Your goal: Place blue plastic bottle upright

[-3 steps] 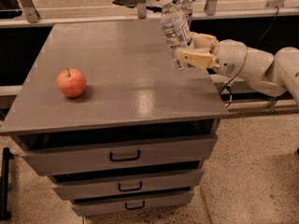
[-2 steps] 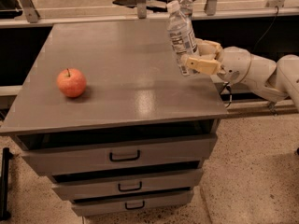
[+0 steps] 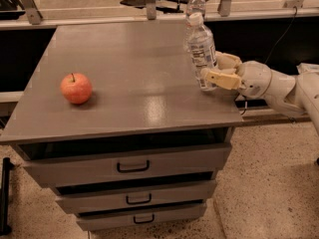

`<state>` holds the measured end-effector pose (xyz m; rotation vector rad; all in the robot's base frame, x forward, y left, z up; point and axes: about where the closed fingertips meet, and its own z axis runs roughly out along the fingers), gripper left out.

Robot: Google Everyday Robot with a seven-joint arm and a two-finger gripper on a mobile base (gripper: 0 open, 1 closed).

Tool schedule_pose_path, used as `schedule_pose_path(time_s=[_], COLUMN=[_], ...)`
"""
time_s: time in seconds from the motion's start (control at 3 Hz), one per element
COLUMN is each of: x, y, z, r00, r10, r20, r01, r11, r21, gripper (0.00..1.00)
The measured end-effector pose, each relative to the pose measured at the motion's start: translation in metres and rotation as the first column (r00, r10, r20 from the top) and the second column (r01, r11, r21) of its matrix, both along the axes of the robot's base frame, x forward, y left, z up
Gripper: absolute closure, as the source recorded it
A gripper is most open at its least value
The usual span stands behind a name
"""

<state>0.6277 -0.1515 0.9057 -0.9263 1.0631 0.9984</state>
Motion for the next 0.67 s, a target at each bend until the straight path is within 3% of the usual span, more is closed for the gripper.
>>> schedule_pose_path(time_s=[0.33,0.67], x=[-0.003,-0.006], y=[-0.009,-0.019], z=[-0.012,-0.020], r00=[0.9999,0.9999], r10=[0.013,0.015], r20=[0.004,0.004], r01=[-0.013,-0.015], r11=[1.000,0.999], r21=[0.024,0.040], gripper=[1.00,0.86])
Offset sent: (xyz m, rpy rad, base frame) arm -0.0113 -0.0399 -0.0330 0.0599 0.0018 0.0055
